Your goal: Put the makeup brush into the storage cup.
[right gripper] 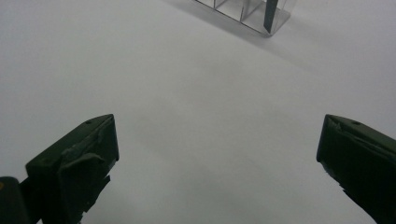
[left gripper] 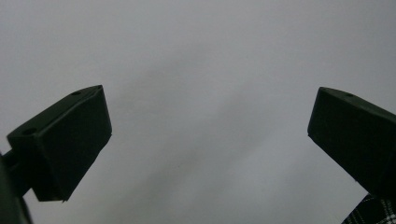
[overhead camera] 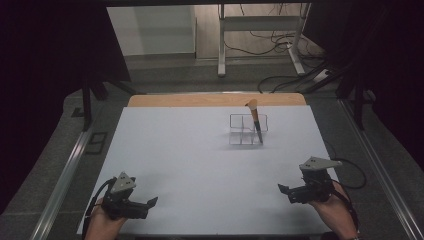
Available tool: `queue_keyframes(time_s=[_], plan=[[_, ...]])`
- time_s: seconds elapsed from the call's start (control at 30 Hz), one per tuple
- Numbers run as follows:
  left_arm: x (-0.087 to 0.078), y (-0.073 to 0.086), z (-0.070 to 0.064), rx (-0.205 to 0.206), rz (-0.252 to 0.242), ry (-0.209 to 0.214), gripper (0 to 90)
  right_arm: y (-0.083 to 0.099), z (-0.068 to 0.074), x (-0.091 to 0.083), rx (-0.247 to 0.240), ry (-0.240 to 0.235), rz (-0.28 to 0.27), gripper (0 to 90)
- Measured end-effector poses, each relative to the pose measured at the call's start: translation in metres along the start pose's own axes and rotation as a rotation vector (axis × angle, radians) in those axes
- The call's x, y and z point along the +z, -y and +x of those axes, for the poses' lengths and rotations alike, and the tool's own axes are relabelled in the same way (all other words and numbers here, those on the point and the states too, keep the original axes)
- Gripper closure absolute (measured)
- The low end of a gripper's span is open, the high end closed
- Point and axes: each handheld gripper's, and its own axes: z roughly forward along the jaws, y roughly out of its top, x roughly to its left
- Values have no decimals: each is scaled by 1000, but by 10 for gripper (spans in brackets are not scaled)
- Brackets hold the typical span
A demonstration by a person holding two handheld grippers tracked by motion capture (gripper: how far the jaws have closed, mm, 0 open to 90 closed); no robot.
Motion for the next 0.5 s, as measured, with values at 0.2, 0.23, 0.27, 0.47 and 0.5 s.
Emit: queue_keyframes(time_s=[0.2, 0.23, 0.27, 0.47, 0.5], plan=[[0, 0, 0, 0, 1, 0, 4, 5, -3, -5, 11, 11, -1, 0], [0, 0, 0, 1, 2, 0, 4, 5, -3, -5, 14, 13, -1, 0], [0, 0, 0, 1, 2, 0, 4, 6, -3, -6, 14, 14, -1, 0], [0, 0, 0, 1, 3, 0, 4, 10, -4, -10, 25, 21, 1, 0], [0, 0, 0, 1, 4, 0, 4, 11, -5, -11, 25, 22, 0, 0]])
